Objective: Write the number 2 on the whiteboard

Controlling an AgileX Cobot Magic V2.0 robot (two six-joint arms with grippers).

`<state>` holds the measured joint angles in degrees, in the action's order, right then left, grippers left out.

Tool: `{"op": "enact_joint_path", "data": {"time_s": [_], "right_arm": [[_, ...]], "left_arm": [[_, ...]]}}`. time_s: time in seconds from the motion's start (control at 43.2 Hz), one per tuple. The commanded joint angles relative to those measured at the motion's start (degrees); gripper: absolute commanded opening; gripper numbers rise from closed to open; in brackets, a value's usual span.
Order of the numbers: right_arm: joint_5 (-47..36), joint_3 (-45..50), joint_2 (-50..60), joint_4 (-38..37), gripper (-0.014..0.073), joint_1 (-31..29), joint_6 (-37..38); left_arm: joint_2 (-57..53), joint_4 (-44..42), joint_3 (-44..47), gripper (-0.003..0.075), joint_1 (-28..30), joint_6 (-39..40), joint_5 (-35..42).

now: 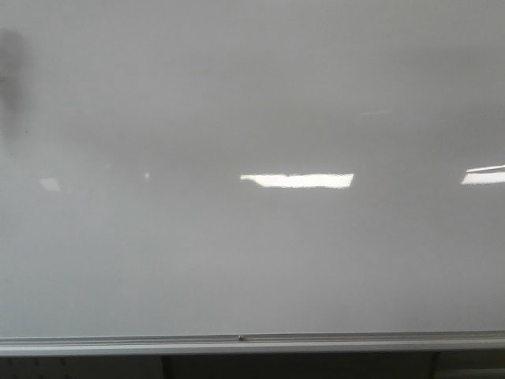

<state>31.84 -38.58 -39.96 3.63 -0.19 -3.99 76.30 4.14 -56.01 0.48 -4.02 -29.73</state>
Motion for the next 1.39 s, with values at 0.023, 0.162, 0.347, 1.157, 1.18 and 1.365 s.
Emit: {"op": "enact_joint_path", "data": {"time_s": [0.023,0.162,0.347,1.157,1.18,1.365], "right_arm": [[-4.3,-1.5,-0.1,0.1,0.0561,0.0,-0.4],[-4.3,-1.5,-0.1,0.1,0.0561,0.0,-0.4],[-4.3,-1.5,-0.1,0.1,0.0561,0.0,-0.4],[-4.3,-1.5,-0.1,0.1,0.0561,0.0,-0.4],[-4.3,-1.5,-0.1,0.1,0.0561,0.0,-0.4],[-5.1,-1.5,-0.1,0.1,0.0561,0.0,-0.4]], "left_arm": [[2.4,-0.1,-4.1,0.047,-0.6,-0.2,4.6],[6.3,-0.2,-6.9,0.047,-0.6,-0.2,4.6],[9.8,-0.2,-8.8,0.047,-0.6,-0.2,6.1],[14.5,-2.0,-9.4,0.0092,-0.5,-0.2,9.2],[14.5,-2.0,-9.5,0.0078,-0.5,-0.2,9.2],[12.1,-2.0,-11.4,-0.0011,-0.9,-1.7,3.0]]}}
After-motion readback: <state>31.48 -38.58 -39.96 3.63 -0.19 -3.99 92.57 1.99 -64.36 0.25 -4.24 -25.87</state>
